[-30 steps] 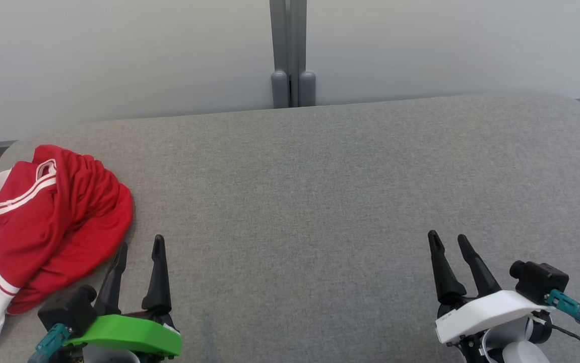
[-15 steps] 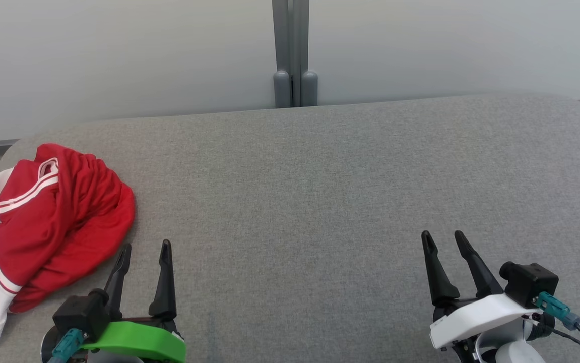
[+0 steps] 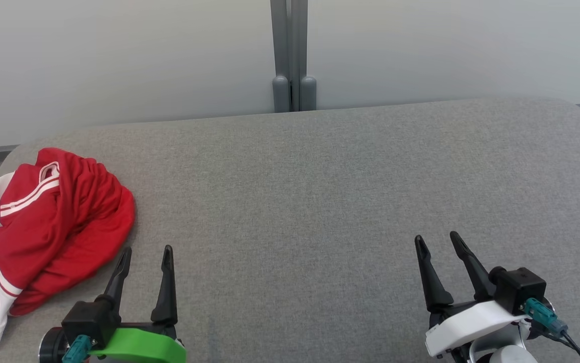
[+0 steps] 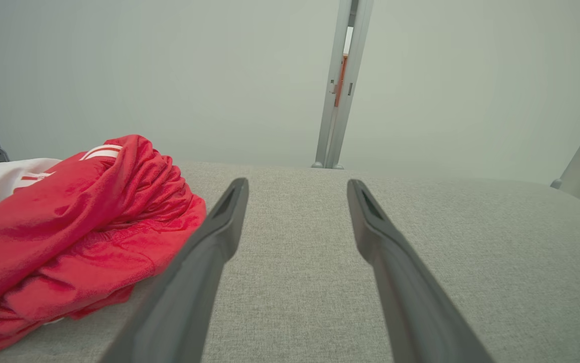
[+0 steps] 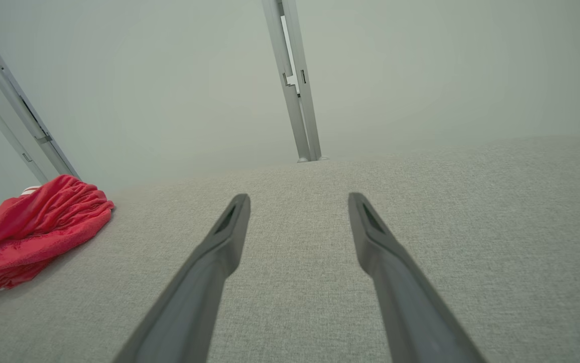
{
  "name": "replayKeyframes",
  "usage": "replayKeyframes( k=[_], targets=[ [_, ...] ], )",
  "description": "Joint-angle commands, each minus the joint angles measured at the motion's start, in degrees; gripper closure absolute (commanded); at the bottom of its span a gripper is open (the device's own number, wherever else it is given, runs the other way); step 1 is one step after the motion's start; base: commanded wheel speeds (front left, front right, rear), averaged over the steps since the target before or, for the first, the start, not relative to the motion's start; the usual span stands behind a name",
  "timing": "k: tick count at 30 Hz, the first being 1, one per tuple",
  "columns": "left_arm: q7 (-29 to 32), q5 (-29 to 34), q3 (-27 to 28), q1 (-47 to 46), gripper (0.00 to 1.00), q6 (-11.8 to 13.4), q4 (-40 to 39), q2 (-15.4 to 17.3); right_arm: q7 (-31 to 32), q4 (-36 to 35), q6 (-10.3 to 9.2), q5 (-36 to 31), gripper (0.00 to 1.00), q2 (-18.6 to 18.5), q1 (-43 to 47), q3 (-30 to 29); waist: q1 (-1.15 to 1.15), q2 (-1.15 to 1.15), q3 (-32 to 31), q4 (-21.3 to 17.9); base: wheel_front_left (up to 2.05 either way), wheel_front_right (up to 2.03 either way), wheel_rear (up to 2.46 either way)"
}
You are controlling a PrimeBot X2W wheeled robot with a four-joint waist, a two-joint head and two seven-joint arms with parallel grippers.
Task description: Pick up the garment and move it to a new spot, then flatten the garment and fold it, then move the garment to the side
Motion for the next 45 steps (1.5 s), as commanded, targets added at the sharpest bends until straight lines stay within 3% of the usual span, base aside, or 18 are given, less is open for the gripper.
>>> replayKeyframes(
  k=[1,23,45],
  targets=[
    [-0.5,1.35,0.09,0.63,0.0,-0.22,-0.12,0.06,-0.56,-0.37,0.14,-1.18,0.0,-0.29,0.35,0.2,0.0,0.0,-0.1,-0.01,0.0,0.0,0.0],
    [-2.87,10.5,0.37,1.39,0.0,-0.97,0.08,-0.37,-2.94,-0.86,0.1,-9.15,0.0,-0.37,1.06,1.34,0.0,0.0,-0.56,-0.01,0.0,0.0,0.0],
    [-2.66,9.53,0.27,0.74,0.0,-1.14,0.55,-0.42,-2.79,-0.89,0.1,-8.51,0.0,-0.35,1.14,1.26,0.0,0.0,-0.11,0.54,0.0,0.0,0.0]
  ],
)
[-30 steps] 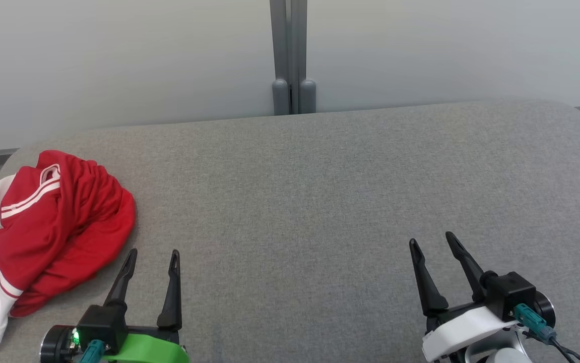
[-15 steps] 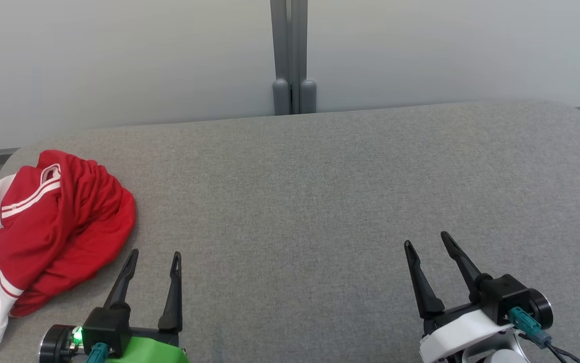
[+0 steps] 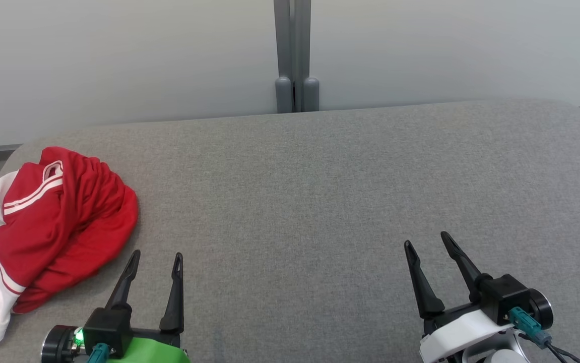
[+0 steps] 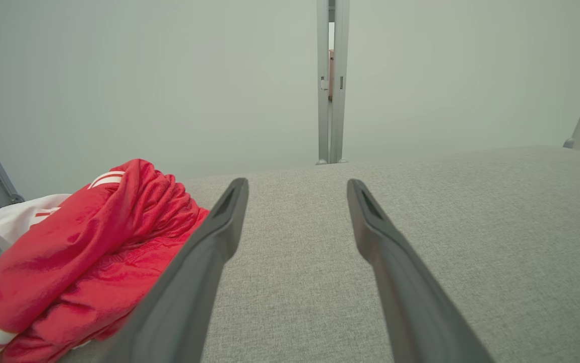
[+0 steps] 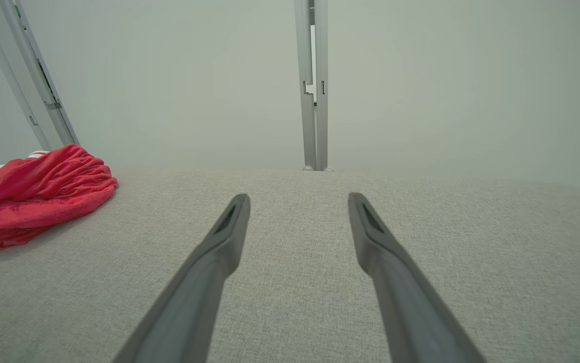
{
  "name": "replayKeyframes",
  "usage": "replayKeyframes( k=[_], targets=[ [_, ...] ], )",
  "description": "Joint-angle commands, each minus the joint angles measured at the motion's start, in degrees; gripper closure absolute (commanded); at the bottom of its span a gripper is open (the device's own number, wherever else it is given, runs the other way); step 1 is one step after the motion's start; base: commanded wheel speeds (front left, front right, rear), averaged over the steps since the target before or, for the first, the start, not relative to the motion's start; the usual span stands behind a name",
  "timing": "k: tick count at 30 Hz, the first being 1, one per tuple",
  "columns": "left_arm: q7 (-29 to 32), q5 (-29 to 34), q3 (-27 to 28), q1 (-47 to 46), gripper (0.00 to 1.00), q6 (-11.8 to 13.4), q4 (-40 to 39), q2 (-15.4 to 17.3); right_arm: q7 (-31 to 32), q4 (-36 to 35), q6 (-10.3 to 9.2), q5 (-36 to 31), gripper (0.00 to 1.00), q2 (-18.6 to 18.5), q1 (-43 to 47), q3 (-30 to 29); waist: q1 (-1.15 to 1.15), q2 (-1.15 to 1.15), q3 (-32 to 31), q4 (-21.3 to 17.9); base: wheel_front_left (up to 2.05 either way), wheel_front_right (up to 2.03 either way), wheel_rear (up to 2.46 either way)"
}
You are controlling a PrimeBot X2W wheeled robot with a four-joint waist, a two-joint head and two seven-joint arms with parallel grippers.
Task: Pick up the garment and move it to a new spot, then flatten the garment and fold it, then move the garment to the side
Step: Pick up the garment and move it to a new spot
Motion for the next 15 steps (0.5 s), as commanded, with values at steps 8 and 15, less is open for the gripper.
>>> replayKeyframes(
  k=[8,15],
  targets=[
    [-0.04,-0.77,0.86,-0.72,0.0,1.07,-0.24,0.02,-0.18,-0.12,0.03,0.31,0.0,-0.2,0.54,-0.24,0.0,0.0,0.69,1.96,0.0,0.0,0.0],
    [-0.04,-0.59,0.72,-1.32,0.0,1.48,-0.31,0.05,-0.18,-0.26,0.03,0.43,0.0,-0.2,0.42,-0.82,0.0,0.0,1.96,5.97,0.0,0.0,0.0]
  ],
)
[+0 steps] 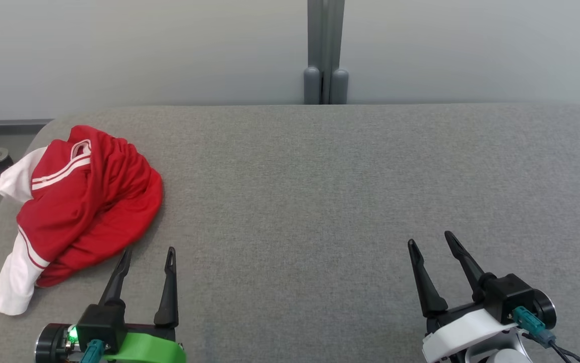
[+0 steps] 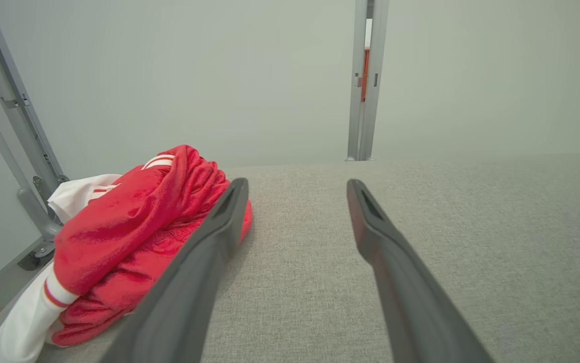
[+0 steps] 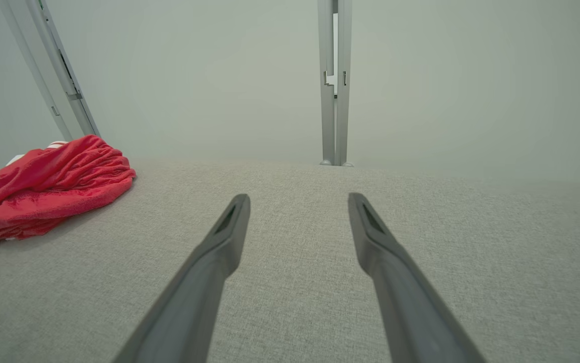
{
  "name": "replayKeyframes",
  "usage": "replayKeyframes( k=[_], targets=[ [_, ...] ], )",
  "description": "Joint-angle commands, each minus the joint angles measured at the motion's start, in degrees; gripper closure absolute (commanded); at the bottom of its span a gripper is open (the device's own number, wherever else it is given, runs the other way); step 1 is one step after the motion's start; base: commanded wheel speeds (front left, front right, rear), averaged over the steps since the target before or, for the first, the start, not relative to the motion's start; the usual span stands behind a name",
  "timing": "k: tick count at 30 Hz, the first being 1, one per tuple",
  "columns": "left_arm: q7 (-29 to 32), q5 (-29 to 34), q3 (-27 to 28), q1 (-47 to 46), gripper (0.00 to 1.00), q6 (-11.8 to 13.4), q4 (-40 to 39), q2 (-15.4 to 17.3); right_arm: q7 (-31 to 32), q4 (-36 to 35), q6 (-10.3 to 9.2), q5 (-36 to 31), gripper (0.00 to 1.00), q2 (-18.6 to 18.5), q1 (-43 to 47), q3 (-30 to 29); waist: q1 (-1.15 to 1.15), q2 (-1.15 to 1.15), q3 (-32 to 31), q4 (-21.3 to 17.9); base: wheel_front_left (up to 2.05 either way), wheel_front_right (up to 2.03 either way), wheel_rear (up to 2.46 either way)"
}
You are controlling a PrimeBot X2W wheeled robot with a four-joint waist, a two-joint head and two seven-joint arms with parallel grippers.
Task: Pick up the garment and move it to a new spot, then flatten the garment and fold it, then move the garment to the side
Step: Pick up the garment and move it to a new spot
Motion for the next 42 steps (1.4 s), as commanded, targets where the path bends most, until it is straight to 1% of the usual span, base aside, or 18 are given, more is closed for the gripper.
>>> replayKeyframes(
  k=[1,11,20,29,35,42],
  targets=[
    [-0.04,-0.26,0.27,-0.58,0.0,0.26,-0.13,0.1,-0.18,-0.24,0.03,0.23,0.0,-0.19,0.4,-0.23,0.0,0.0,0.79,2.29,0.0,0.0,0.0],
    [-0.04,-0.11,2.0,0.02,0.0,0.14,-0.14,0.1,-0.18,0.25,0.03,0.95,0.0,-0.18,0.52,-1.15,0.0,0.0,0.89,9.45,0.0,0.0,0.0],
    [-0.04,-0.22,1.88,0.76,0.0,-0.14,0.23,0.1,-0.18,0.7,0.03,1.77,0.0,-0.21,0.99,-1.31,0.0,0.0,0.21,16.07,0.0,0.0,0.0],
    [-0.04,0.3,2.59,1.82,0.0,-0.26,0.1,0.1,-0.18,1.01,0.03,2.32,0.0,-0.2,1.64,-1.21,0.0,0.0,-0.5,21.28,0.0,0.0,0.0],
    [-0.04,0.45,3.2,2.38,0.0,-0.35,-0.31,0.09,-0.18,1.13,0.03,2.3,0.0,-0.2,1.75,-1.17,0.0,0.0,-0.76,23.24,0.0,0.0,0.0],
    [-0.03,-0.02,4.36,2.49,0.0,0.24,-1.31,0.09,-0.18,0.8,0.03,2.02,0.0,-0.2,1.66,-0.9,0.0,0.0,-0.05,23.46,0.0,0.0,0.0]
  ],
)
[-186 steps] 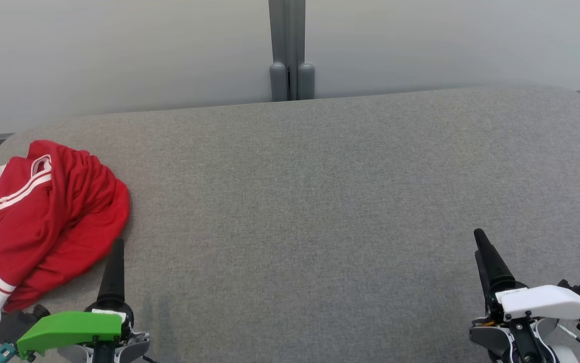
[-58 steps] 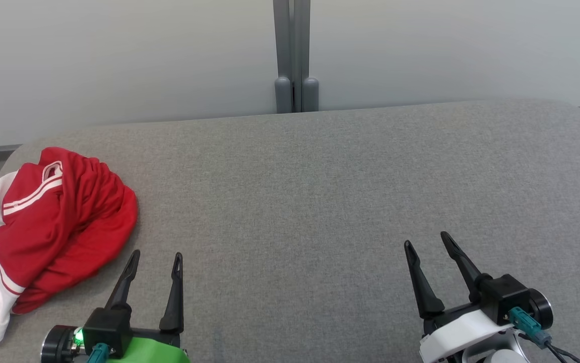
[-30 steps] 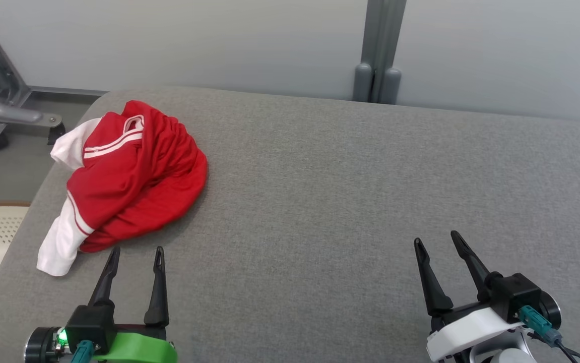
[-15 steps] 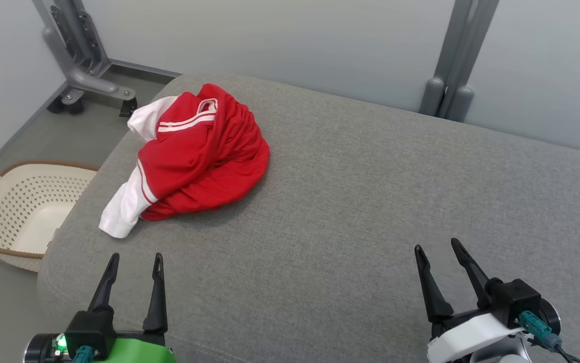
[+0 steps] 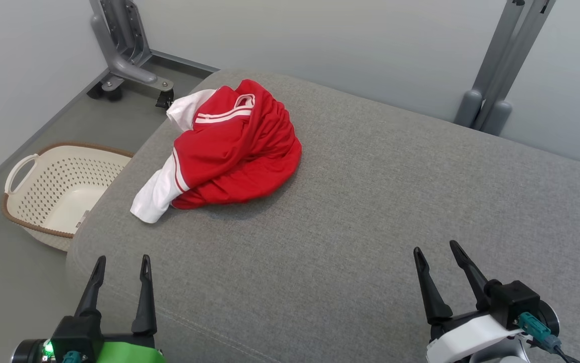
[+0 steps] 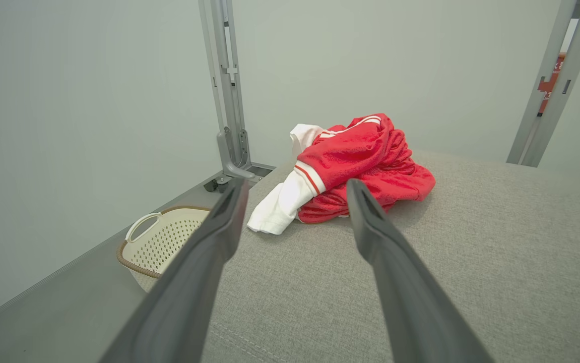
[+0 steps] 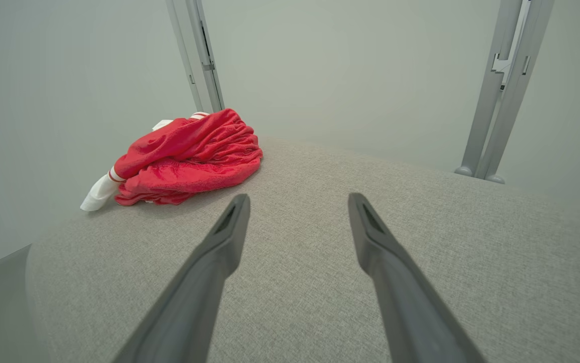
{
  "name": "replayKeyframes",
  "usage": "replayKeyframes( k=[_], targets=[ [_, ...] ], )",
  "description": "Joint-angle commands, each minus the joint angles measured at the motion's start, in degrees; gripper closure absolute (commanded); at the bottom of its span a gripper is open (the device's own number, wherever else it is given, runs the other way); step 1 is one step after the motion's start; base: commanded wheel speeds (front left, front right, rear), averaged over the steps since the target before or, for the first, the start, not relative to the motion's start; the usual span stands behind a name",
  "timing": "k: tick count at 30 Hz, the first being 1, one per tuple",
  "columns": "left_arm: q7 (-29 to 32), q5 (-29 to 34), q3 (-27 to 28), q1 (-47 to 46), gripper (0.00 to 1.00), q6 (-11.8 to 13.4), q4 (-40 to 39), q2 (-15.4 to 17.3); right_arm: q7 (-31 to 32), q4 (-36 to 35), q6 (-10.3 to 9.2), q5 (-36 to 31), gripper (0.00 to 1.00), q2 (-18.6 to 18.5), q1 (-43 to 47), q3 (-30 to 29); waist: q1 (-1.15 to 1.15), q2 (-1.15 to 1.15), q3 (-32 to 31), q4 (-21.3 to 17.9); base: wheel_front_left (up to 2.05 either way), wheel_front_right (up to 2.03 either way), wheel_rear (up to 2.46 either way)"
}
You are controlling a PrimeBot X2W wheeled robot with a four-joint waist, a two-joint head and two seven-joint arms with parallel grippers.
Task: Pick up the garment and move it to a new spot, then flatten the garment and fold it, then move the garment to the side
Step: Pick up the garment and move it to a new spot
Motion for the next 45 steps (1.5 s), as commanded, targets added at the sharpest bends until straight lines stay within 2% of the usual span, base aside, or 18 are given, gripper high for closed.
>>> replayKeyframes(
  k=[1,5,11,18,21,23,28,33,39,44,45],
  targets=[
    [-0.04,-0.34,0.47,0.09,0.0,0.04,-0.5,0.08,-0.18,-0.1,0.03,-0.31,0.0,-0.23,0.2,-0.04,0.0,0.0,0.81,-0.43,0.0,0.0,0.0],
    [-0.04,-1.6,1.91,-4.36,0.0,-1.21,-1.3,0.44,-0.18,-0.18,0.02,-2.27,0.0,-0.24,-1.58,-0.46,0.0,0.0,4.51,-2.13,0.0,0.0,0.0],
    [-0.02,-5.43,1.25,-16.04,0.0,-2.02,3.66,3.85,-0.18,0.04,0.02,-5.8,0.0,-0.52,-4.28,-1.34,0.0,0.0,10.58,-4.82,0.0,0.0,0.0],
    [1.58,-10.49,-7.46,-34.91,0.0,-1.97,15.21,15.18,-0.18,-0.75,0.03,-7.63,0.0,-1.91,-7.29,-1.89,0.0,0.0,16.21,-8.53,0.0,0.0,0.0],
    [2.2,-12.2,-12.93,-43.81,0.0,-1.97,18.32,19.3,-0.18,-1.52,0.02,-7.04,0.0,-3.14,-8.54,-2.07,0.0,0.0,18.92,-9.6,0.0,0.0,0.0],
    [1.83,-14.0,-16.32,-48.75,0.0,-1.94,20.75,20.88,-0.18,-1.99,0.02,-7.06,0.0,-4.04,-8.97,-2.57,0.0,0.0,20.69,-9.99,0.0,0.0,0.0],
    [5.24,-24.28,-25.01,-59.24,0.0,-1.94,28.26,20.96,-0.18,-2.85,0.02,-7.57,0.0,-6.12,-10.37,-3.9,0.0,0.0,24.77,-10.37,0.0,0.0,0.0],
    [15.24,-35.7,-32.75,-64.43,0.0,-1.95,35.91,21.2,-0.18,-3.74,0.02,-7.96,0.0,-6.9,-11.3,-3.94,0.0,0.0,27.88,-11.13,0.0,0.0,0.0],
    [23.23,-43.34,-37.87,-66.04,0.0,-1.95,43.43,22.4,-0.16,-4.08,0.02,-7.81,0.0,-7.2,-11.85,-4.38,0.0,0.0,30.44,-12.06,0.0,0.0,0.0],
    [23.61,-46.96,-39.94,-65.04,0.0,-1.95,47.58,21.86,-0.03,-3.88,-0.03,-8.06,0.0,-7.42,-11.64,-4.96,0.0,0.0,31.24,-12.23,0.0,0.0,0.0],
    [22.93,-47.32,-40.65,-64.68,0.75,-1.95,47.86,22.17,-0.02,-3.76,-0.03,-8.06,0.0,-7.49,-11.62,-5.07,0.0,0.0,31.23,-12.24,0.0,0.0,0.0]
  ],
)
